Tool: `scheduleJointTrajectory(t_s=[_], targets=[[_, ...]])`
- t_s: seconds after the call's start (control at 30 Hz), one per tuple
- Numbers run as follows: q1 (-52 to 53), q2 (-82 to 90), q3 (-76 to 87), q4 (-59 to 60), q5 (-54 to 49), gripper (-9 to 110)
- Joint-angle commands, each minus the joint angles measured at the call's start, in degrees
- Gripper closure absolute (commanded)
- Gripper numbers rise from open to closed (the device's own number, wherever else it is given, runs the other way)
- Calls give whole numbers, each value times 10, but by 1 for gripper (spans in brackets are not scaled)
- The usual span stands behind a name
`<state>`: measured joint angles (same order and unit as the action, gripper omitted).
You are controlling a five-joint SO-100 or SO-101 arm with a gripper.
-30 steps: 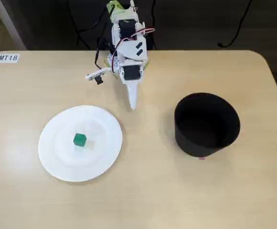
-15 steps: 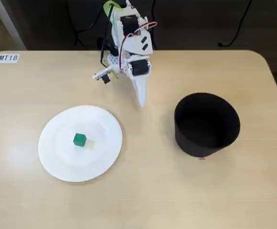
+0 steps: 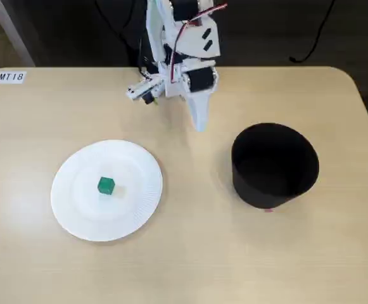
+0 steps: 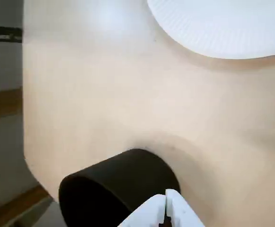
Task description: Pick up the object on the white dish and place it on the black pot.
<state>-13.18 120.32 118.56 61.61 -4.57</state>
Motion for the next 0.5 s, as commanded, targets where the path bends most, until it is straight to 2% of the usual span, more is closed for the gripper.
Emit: scheduleJointTrajectory(t_s=[0.0, 0.3, 0.37, 0.47], targets=[[3, -82, -71, 6, 18, 102], [22, -263, -180, 12, 19, 101], [26, -299, -203, 14, 18, 98], [34, -333, -223, 5, 25, 100]])
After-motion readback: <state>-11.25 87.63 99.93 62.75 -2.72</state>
